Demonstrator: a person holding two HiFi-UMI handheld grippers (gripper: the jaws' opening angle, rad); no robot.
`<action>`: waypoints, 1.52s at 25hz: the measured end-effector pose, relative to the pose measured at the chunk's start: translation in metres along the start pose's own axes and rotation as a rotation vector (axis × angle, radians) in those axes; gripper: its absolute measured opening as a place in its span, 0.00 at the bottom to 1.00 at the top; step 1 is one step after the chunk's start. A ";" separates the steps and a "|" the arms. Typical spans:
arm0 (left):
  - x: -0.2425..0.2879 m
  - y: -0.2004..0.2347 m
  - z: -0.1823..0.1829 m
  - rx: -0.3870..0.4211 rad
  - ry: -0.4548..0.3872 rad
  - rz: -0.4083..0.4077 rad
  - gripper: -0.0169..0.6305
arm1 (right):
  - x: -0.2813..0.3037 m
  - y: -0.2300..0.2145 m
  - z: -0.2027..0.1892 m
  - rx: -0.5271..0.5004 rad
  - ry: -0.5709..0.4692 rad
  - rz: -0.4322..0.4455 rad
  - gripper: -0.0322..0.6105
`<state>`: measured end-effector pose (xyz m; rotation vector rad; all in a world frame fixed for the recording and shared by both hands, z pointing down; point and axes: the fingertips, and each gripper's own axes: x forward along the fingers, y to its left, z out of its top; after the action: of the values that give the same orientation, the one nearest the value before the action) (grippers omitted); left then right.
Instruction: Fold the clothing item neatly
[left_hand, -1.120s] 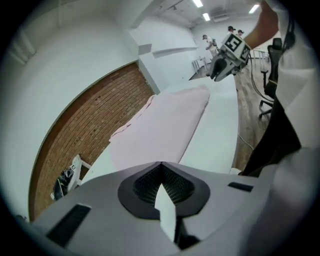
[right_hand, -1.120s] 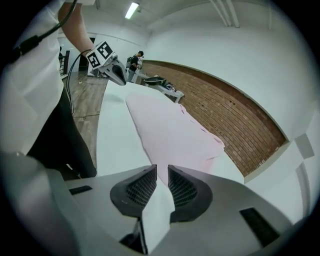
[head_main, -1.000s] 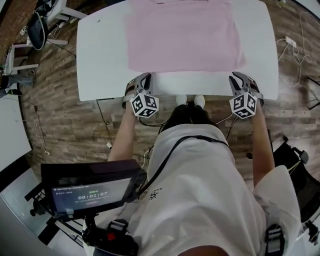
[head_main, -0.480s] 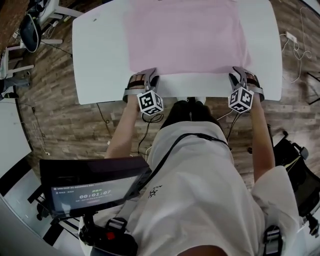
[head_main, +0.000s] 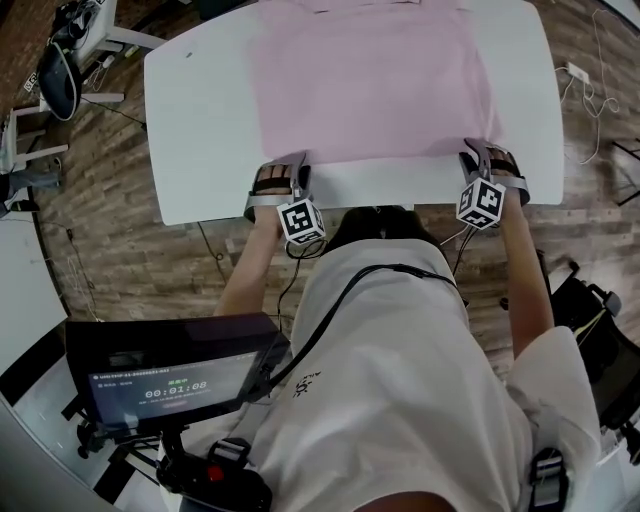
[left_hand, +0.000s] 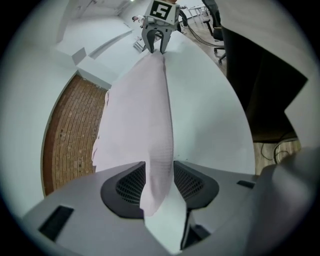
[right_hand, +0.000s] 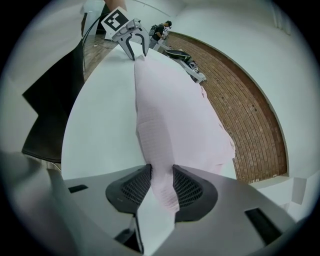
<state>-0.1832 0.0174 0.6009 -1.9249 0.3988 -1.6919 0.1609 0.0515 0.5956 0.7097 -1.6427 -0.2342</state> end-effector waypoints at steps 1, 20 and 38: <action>0.001 0.001 0.000 0.004 0.010 0.005 0.27 | 0.002 -0.001 0.001 -0.003 0.001 0.002 0.26; -0.007 0.030 -0.001 -0.141 0.002 0.025 0.05 | -0.008 -0.008 0.004 0.053 -0.002 0.067 0.12; -0.122 -0.045 0.013 -0.201 -0.060 -0.043 0.05 | -0.118 0.075 -0.004 0.068 -0.018 0.128 0.12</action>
<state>-0.1971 0.1242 0.5259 -2.1364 0.5255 -1.6713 0.1455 0.1783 0.5394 0.6520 -1.7133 -0.0936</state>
